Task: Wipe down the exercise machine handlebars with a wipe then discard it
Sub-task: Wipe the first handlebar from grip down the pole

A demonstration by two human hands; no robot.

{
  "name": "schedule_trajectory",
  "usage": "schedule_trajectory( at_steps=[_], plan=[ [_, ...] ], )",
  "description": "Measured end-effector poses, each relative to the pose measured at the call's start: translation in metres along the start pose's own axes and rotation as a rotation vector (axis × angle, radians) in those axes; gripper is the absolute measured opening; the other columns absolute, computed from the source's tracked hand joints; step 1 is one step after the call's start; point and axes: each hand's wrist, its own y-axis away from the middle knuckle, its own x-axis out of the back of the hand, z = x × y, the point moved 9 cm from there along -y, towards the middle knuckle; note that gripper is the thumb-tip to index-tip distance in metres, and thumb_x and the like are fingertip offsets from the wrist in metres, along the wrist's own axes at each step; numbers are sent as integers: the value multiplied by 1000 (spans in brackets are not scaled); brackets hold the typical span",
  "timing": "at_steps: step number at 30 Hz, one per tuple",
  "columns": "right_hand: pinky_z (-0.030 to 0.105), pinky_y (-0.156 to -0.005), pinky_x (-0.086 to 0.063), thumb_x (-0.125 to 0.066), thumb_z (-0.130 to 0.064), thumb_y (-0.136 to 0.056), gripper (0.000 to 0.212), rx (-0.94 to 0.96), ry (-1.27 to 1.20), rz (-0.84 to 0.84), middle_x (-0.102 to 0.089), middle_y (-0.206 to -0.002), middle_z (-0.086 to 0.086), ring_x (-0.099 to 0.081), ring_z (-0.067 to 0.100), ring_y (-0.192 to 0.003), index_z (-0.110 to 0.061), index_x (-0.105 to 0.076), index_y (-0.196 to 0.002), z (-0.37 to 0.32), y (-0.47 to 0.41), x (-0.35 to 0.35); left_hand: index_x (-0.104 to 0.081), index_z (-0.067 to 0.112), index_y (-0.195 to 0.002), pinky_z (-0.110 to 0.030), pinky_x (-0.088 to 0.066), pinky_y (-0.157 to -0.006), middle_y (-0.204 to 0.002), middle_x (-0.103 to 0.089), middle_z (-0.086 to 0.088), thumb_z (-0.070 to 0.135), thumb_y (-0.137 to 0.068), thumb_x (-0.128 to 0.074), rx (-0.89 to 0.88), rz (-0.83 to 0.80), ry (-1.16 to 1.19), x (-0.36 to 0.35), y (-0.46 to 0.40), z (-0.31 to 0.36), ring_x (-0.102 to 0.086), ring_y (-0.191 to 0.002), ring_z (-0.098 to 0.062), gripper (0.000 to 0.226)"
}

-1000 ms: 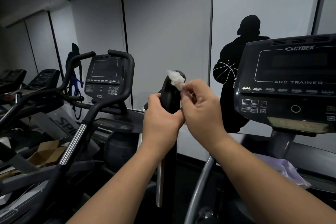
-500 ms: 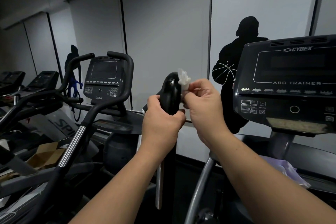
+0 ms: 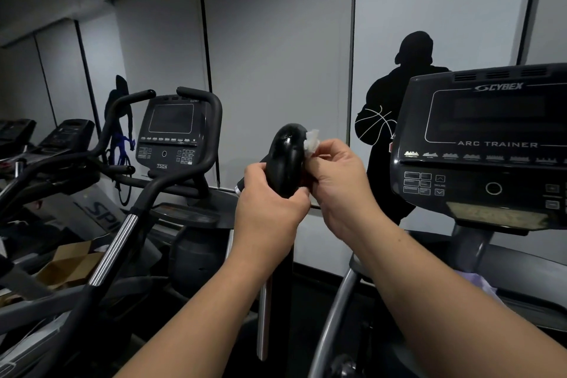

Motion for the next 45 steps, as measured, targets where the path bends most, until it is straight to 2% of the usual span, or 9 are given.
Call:
schedule_trajectory(
  at_steps=[9, 15, 19, 27, 32, 36, 40, 43, 45],
  plan=[
    [24, -47, -48, -54, 12, -88, 29, -73, -34, 6, -64, -72, 10, -60, 19, -56, -15, -59, -79, 11, 1, -3, -50, 22, -106, -25, -44, -59, -81, -63, 4, 28, -77, -77, -8, 10, -16, 1, 1, 2, -62, -70, -12, 40],
    [25, -48, -48, -62, 5, -91, 24, -77, -67, 18, -62, -70, 10, -58, 21, -59, -14, -57, -78, 7, -2, -3, -49, 24, -106, -27, -43, -59, -83, -63, 3, 30, -77, -76, -10, 6, -32, 1, 2, 1, -62, -72, -14, 40],
    [27, -50, -49, -50, 13, -87, 31, -150, -45, -43, -64, -74, 13, -61, 25, -63, -15, -57, -76, 18, 7, -9, -49, 24, -107, -27, -45, -61, -85, -64, 4, 28, -76, -76, -12, 10, -18, 1, 2, 2, -63, -73, -11, 41],
    [27, -52, -47, -46, 11, -89, 28, -183, -79, -42, -62, -75, 11, -59, 20, -59, -15, -56, -84, 22, 4, -9, -50, 27, -113, -25, -49, -66, -89, -66, 7, 27, -77, -76, -17, -6, -3, 0, 2, 3, -65, -80, -9, 44],
    [26, -50, -40, -53, 6, -91, 27, -163, -93, 22, -57, -64, 5, -50, 16, -52, -18, -55, -81, 18, -3, -5, -50, 33, -113, -20, -45, -65, -88, -65, 11, 25, -79, -75, -21, -23, 11, 0, 4, 5, -63, -79, -1, 44],
    [30, -55, -54, -44, 14, -89, 29, -210, -163, -55, -66, -70, 11, -64, 21, -58, -12, -59, -86, 26, 2, -13, -48, 38, -113, -17, -48, -69, -92, -66, 13, 23, -79, -75, -28, -28, 30, 0, 5, 7, -63, -81, 5, 47],
    [31, -55, -42, -50, 9, -90, 28, -198, -163, -1, -62, -66, 8, -57, 19, -54, -17, -54, -80, 23, -3, -9, -48, 39, -114, -20, -52, -73, -92, -66, 14, 22, -79, -76, -35, -35, 35, 0, 5, 7, -64, -83, 3, 48],
    [26, -52, -51, -45, 12, -90, 31, -213, -198, -63, -64, -64, 9, -62, 18, -52, -14, -56, -77, 26, 0, -14, -50, 36, -115, -19, -50, -71, -91, -66, 14, 22, -78, -75, -42, -26, 40, 1, 5, 7, -63, -82, 4, 47],
    [27, -52, -47, -47, 10, -90, 30, -225, -202, -58, -62, -63, 7, -59, 15, -49, -16, -53, -76, 26, 0, -12, -50, 36, -115, -20, -52, -72, -91, -66, 14, 22, -79, -75, -43, -25, 38, 1, 4, 7, -64, -82, 3, 46]
  ],
)
